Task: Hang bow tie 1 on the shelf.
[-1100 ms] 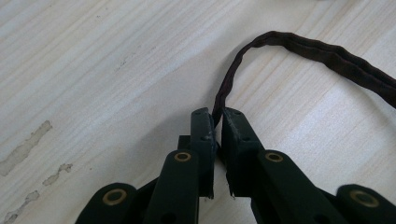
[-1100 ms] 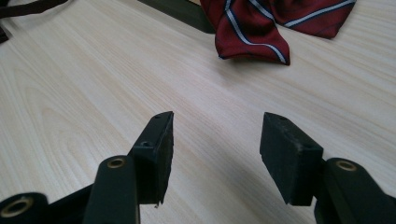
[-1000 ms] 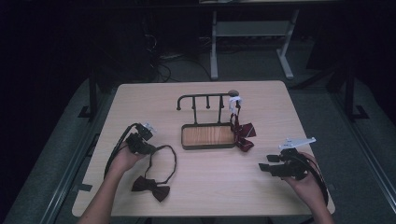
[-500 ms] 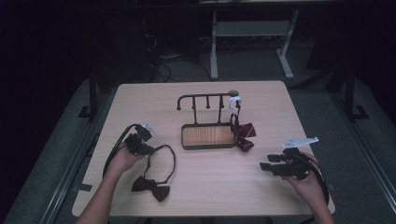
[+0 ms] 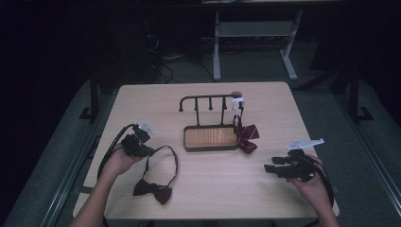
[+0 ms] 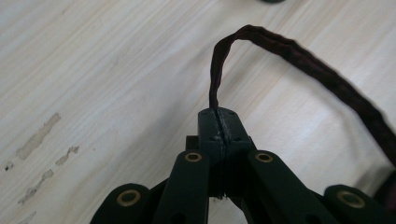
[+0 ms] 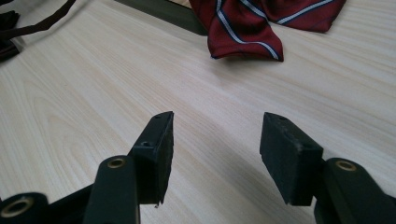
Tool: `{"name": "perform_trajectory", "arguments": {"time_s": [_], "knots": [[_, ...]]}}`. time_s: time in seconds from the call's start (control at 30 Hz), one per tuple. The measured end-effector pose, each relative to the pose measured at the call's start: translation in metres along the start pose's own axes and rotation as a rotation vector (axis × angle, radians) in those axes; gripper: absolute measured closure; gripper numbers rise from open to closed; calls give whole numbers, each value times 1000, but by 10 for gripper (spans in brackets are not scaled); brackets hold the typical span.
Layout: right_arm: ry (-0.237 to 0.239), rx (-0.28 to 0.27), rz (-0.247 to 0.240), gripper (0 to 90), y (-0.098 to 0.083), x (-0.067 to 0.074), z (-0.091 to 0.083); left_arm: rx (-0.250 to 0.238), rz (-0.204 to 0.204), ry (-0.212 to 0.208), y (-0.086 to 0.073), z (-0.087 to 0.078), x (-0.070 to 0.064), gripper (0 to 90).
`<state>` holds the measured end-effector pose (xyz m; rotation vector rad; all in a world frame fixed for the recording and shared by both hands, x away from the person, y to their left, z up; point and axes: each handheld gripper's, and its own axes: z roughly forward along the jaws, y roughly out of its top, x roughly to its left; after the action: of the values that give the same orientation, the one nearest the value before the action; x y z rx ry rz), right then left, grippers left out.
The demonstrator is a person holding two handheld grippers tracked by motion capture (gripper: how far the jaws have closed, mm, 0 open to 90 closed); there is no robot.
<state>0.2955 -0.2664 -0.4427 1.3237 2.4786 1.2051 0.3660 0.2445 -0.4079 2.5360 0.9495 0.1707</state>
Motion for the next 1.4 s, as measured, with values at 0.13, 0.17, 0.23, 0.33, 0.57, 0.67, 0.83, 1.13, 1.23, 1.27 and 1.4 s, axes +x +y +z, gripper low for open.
{"name": "perform_trajectory", "arguments": {"time_s": [0.13, 0.17, 0.23, 0.33, 0.57, 0.67, 0.83, 1.13, 1.23, 1.27, 1.4], "knots": [[1, 8, 7, 443, -1, -1, 1, -6, 22, -3, 1, -7, -4, 896], [3, 12, 6, 443, -1, -1, 1, -1, 36, -5, 1, -9, -4, 896], [3, 16, 6, 444, -1, -1, 3, -10, 42, -6, 1, -12, -6, 896], [6, 17, 0, 444, -1, -1, 3, -15, 49, -16, 2, -16, -9, 896], [8, 16, 3, 444, -1, -1, 3, -22, 96, -12, 8, -28, -16, 896], [7, 10, -4, 444, -1, -1, 3, -25, 108, -11, 10, -33, -20, 896], [5, 10, -4, 444, -1, -2, 2, -30, 124, -11, 13, -37, -24, 896], [5, 9, -3, 443, -1, -2, 2, -40, 143, -16, 19, -44, -27, 896], [7, 10, 1, 443, -1, -1, 3, -44, 148, -14, 21, -47, -28, 896], [6, 12, 1, 443, -1, -1, 3, -45, 153, -14, 21, -48, -28, 896], [7, 11, -6, 443, -1, -1, 4, -46, 163, -12, 23, -51, -30, 896]]}}
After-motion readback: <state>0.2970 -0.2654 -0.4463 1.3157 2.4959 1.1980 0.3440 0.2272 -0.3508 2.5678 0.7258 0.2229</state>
